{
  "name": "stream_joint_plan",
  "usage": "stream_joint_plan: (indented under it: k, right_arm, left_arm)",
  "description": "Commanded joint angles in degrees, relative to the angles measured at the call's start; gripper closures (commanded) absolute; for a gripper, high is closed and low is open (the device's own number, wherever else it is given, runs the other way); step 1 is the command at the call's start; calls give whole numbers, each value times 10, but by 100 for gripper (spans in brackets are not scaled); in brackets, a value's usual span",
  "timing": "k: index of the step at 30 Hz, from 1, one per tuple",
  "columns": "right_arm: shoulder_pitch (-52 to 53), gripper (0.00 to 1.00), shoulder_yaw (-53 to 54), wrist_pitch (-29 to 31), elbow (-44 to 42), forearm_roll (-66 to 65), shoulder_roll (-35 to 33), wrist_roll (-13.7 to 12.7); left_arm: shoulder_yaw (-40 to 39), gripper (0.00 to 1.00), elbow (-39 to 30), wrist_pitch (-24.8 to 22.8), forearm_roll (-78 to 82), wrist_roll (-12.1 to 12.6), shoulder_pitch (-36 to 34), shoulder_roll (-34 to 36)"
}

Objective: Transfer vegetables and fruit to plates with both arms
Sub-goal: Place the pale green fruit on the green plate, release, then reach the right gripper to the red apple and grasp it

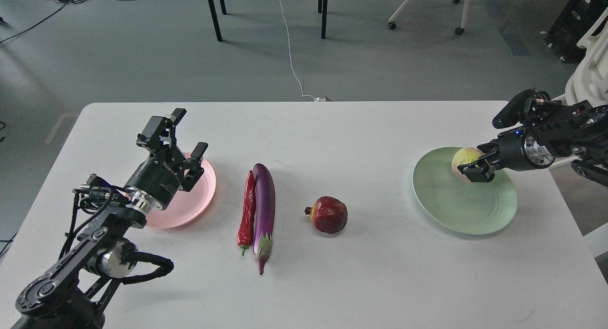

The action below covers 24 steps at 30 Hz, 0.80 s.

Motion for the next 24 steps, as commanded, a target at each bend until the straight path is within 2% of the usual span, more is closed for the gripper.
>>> stream_joint_plan:
  k: [1, 7, 16, 19, 24]
  right_arm:
    - [1, 8, 3, -2, 2, 0, -3, 0]
    - [22, 6, 14, -11, 18, 3, -3, 0]
    - [116, 6, 30, -6, 167, 41, 6, 0]
    - [121, 6, 30, -6, 199, 74, 44, 0]
    - [114, 6, 23, -6, 200, 94, 108, 0]
  left_arm:
    - [0, 0, 0, 0, 0, 0, 0, 0]
    - [0, 0, 0, 0, 0, 0, 0, 3]
    - [-1, 0, 0, 0, 0, 0, 1, 6]
    - [-1, 0, 0, 0, 0, 0, 3, 6]
    - [-2, 0, -3, 1, 0, 0, 4, 6]
